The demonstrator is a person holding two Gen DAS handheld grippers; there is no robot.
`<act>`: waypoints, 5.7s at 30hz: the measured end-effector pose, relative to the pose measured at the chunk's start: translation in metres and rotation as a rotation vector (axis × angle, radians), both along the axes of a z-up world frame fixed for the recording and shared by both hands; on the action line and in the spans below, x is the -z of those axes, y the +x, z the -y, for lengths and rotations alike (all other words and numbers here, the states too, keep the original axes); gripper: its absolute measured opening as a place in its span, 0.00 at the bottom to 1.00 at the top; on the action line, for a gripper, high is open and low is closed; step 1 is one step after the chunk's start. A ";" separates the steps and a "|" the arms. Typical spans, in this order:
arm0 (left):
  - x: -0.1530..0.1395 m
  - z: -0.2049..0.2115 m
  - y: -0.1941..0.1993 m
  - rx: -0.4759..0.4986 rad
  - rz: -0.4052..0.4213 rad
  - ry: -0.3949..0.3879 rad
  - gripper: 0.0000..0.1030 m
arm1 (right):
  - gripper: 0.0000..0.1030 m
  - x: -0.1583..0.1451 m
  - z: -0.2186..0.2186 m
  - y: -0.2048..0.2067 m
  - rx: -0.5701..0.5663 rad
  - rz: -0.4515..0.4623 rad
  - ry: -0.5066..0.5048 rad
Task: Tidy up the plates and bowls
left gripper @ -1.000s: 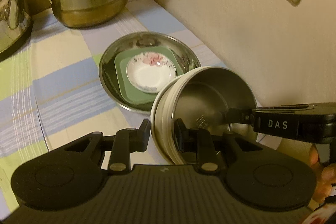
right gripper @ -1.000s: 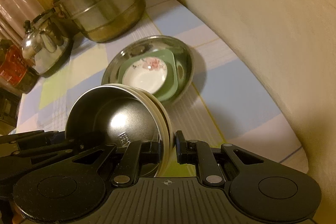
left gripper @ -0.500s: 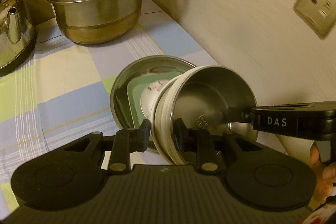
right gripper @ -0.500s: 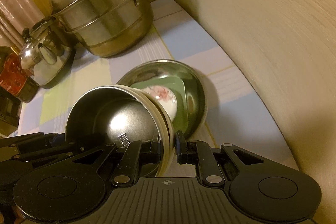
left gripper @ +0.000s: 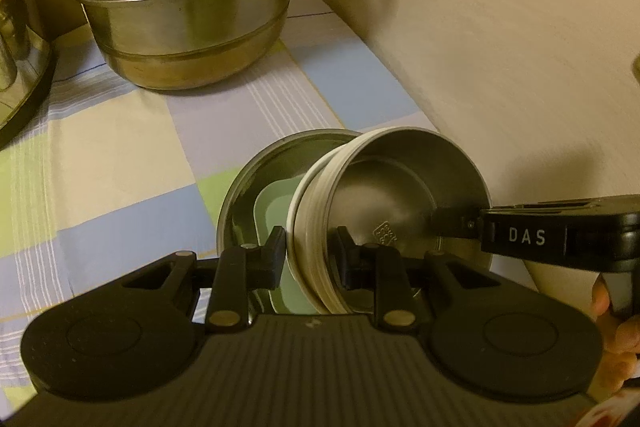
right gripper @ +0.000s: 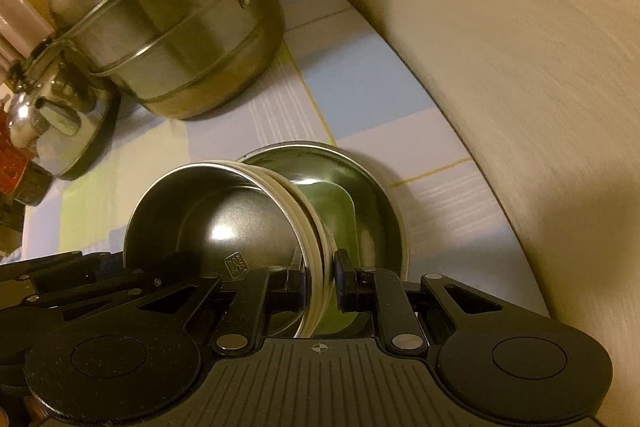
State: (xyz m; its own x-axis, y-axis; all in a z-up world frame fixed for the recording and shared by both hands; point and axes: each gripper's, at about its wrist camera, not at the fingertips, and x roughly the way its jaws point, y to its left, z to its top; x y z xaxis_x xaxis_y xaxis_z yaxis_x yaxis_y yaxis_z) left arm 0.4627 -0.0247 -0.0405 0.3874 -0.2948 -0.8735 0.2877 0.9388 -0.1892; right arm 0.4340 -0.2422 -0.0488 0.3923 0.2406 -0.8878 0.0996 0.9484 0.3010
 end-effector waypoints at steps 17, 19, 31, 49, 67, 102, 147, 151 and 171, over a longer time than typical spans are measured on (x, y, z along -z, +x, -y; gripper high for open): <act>0.027 0.000 0.024 -0.015 -0.095 0.006 0.22 | 0.14 0.029 0.001 0.026 -0.014 -0.120 0.010; 0.028 0.000 0.025 -0.015 -0.094 0.010 0.22 | 0.14 0.032 0.000 0.029 -0.010 -0.122 0.016; 0.028 0.007 0.023 -0.001 -0.074 0.033 0.22 | 0.14 0.041 0.008 0.024 0.015 -0.091 0.058; 0.029 0.000 0.021 -0.021 -0.065 0.002 0.23 | 0.17 0.039 0.012 0.011 -0.020 -0.033 0.091; 0.013 -0.013 0.003 -0.054 -0.030 -0.047 0.23 | 0.20 0.016 0.020 -0.033 0.041 0.102 0.143; 0.006 -0.005 -0.007 -0.049 -0.008 -0.001 0.13 | 0.13 0.011 0.023 -0.031 0.091 0.038 0.192; -0.070 -0.043 -0.229 -0.162 0.283 0.108 0.44 | 0.54 -0.035 0.009 -0.215 -0.144 0.335 0.129; -0.071 -0.054 -0.256 -0.156 0.247 0.083 0.44 | 0.54 -0.038 -0.005 -0.237 -0.127 0.301 0.135; -0.067 -0.097 -0.359 -0.095 0.179 0.038 0.44 | 0.54 -0.048 -0.067 -0.358 -0.082 0.278 0.028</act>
